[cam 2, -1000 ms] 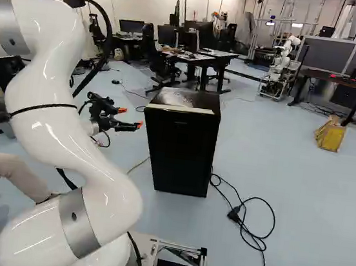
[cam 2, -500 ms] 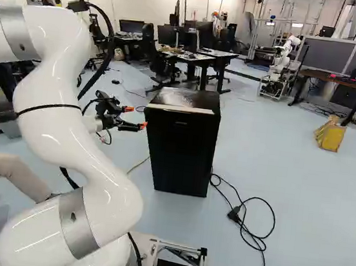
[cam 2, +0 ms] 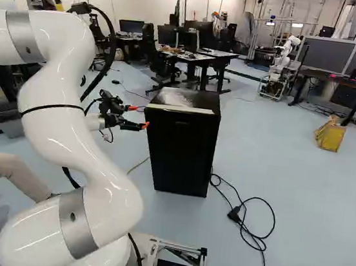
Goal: Grab a drink from the fridge
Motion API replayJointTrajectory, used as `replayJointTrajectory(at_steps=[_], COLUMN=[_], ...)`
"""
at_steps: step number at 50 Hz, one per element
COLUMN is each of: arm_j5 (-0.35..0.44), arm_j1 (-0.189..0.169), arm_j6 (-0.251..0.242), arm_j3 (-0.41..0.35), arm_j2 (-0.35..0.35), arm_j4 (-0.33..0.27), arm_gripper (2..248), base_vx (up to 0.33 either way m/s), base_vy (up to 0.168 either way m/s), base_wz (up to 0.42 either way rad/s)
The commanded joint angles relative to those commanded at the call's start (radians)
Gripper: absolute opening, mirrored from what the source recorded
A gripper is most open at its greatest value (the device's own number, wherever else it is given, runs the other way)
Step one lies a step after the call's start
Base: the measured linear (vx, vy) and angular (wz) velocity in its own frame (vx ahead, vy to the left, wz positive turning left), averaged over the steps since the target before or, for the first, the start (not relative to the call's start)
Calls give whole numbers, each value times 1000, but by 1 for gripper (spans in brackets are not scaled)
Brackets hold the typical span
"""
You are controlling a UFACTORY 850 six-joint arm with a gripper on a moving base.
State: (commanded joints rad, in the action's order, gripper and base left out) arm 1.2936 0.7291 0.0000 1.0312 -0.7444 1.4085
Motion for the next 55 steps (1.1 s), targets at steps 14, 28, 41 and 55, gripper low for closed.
replayJointTrajectory(at_steps=[14, 28, 41, 55], arm_j5=[0, 0, 0, 0], arm_j1=[-13, -15, -15, -15], arm_j6=[0, -24, -148, -292], arm_j3=[11, 11, 11, 11], arm_j2=[-6, -6, -6, -6], arm_j4=[0, 0, 0, 0], arm_gripper=[247, 247, 247, 247], base_vx=[0, 0, 0, 0], base_vy=[0, 0, 0, 0], base_wz=[0, 0, 0, 0])
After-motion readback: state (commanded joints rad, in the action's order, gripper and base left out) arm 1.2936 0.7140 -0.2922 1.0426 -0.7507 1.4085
